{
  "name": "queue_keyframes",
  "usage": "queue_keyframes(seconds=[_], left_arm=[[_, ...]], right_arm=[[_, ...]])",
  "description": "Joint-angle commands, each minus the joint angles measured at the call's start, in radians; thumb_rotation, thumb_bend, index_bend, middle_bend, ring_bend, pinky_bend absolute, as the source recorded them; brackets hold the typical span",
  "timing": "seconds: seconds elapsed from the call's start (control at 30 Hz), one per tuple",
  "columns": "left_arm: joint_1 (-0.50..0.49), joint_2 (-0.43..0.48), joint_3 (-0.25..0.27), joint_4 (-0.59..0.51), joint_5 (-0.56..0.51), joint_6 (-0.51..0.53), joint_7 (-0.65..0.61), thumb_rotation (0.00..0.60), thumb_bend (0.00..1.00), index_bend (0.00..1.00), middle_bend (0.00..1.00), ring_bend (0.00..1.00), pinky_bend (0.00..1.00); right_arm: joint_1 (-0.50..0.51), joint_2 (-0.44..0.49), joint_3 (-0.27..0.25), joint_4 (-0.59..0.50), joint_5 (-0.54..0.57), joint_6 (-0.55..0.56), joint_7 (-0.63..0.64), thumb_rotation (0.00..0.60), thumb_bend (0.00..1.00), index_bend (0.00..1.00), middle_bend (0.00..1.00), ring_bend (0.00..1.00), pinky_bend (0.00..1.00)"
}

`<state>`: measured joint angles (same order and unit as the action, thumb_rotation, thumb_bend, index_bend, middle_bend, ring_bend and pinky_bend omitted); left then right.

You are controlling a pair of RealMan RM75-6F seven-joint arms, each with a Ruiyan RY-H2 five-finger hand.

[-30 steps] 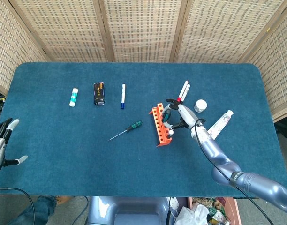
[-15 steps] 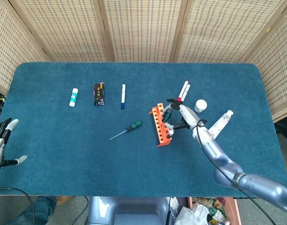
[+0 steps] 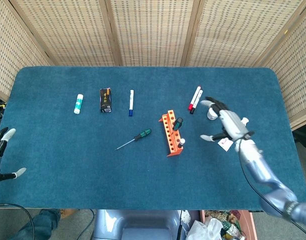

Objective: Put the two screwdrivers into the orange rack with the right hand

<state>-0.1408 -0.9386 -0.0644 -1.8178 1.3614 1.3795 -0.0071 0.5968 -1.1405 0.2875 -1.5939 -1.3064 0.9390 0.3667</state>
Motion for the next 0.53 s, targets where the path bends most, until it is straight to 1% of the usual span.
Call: queue_keyframes(seconds=[0.03, 0.1, 0.2, 0.27, 0.4, 0.53], left_arm=[[0.012, 0.004, 0.009, -0.001, 0.024, 0.017, -0.015, 0.6, 0.0, 0.0, 0.0, 0.0, 0.0], [0.022, 0.005, 0.015, 0.0, 0.039, 0.033, -0.022, 0.6, 0.0, 0.0, 0.0, 0.0, 0.0], [0.035, 0.0, 0.02, 0.006, 0.054, 0.058, -0.017, 0.6, 0.0, 0.0, 0.0, 0.0, 0.0], [0.046, -0.013, 0.026, 0.018, 0.069, 0.079, 0.002, 0.6, 0.0, 0.0, 0.0, 0.0, 0.0], [0.054, -0.036, 0.033, 0.044, 0.093, 0.097, 0.007, 0.6, 0.0, 0.0, 0.0, 0.0, 0.0], [0.062, -0.049, 0.034, 0.057, 0.108, 0.116, 0.01, 0.6, 0.0, 0.0, 0.0, 0.0, 0.0]], right_arm=[[-0.133, 0.093, -0.08, -0.001, -0.168, 0.207, -0.047, 0.6, 0.0, 0.0, 0.0, 0.0, 0.0], [-0.189, 0.107, -0.114, 0.029, -0.224, 0.299, -0.077, 0.6, 0.0, 0.0, 0.0, 0.0, 0.0], [-0.253, 0.108, -0.151, 0.062, -0.265, 0.393, -0.128, 0.6, 0.0, 0.0, 0.0, 0.0, 0.0], [-0.314, 0.094, -0.185, 0.082, -0.287, 0.473, -0.197, 0.6, 0.0, 0.0, 0.0, 0.0, 0.0], [-0.39, 0.049, -0.206, 0.105, -0.286, 0.577, -0.32, 0.6, 0.0, 0.0, 0.0, 0.0, 0.0], [-0.441, 0.016, -0.224, 0.13, -0.298, 0.65, -0.423, 0.6, 0.0, 0.0, 0.0, 0.0, 0.0]])
